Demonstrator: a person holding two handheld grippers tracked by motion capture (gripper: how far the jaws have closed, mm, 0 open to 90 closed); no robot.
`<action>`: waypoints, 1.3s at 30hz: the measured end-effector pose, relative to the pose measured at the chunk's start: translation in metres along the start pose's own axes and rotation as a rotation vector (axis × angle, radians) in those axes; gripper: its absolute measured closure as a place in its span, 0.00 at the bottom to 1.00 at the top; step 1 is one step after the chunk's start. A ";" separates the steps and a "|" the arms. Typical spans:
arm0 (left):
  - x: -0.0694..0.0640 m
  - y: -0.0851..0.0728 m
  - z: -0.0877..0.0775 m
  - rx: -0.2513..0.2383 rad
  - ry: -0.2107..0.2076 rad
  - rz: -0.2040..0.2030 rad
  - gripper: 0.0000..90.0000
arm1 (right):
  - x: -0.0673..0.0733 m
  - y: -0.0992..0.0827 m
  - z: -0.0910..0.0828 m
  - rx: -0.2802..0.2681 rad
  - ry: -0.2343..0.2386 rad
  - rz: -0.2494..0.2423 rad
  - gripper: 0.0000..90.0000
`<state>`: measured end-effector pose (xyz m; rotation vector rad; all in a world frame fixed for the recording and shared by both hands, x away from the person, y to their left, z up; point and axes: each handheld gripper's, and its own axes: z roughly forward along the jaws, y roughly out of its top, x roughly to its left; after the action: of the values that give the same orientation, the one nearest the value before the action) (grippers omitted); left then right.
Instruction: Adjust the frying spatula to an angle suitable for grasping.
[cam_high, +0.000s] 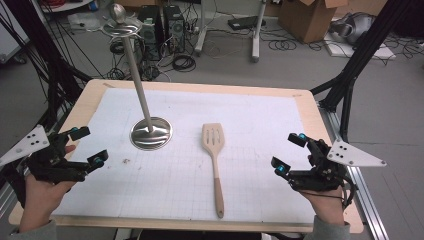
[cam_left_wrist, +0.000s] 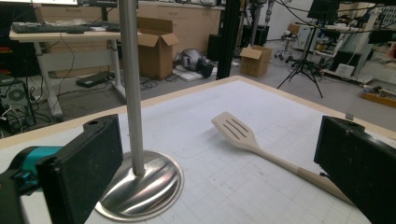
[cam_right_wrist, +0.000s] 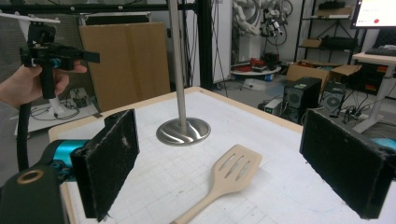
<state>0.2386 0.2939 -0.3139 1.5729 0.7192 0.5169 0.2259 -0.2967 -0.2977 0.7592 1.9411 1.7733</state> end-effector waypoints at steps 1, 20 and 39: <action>0.000 0.000 0.000 0.000 0.000 0.001 0.02 | -0.001 0.000 0.001 -0.003 0.003 -0.004 0.12; -0.002 -0.003 -0.004 0.015 0.006 -0.001 0.02 | 0.001 -0.005 0.019 0.072 0.015 -0.019 0.12; -0.003 -0.003 -0.007 0.012 0.011 0.002 0.02 | 0.013 -0.019 0.058 0.196 0.092 -0.049 0.16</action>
<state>0.2310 0.2970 -0.3153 1.5832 0.7304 0.5241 0.2497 -0.2443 -0.3226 0.6975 2.1989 1.6324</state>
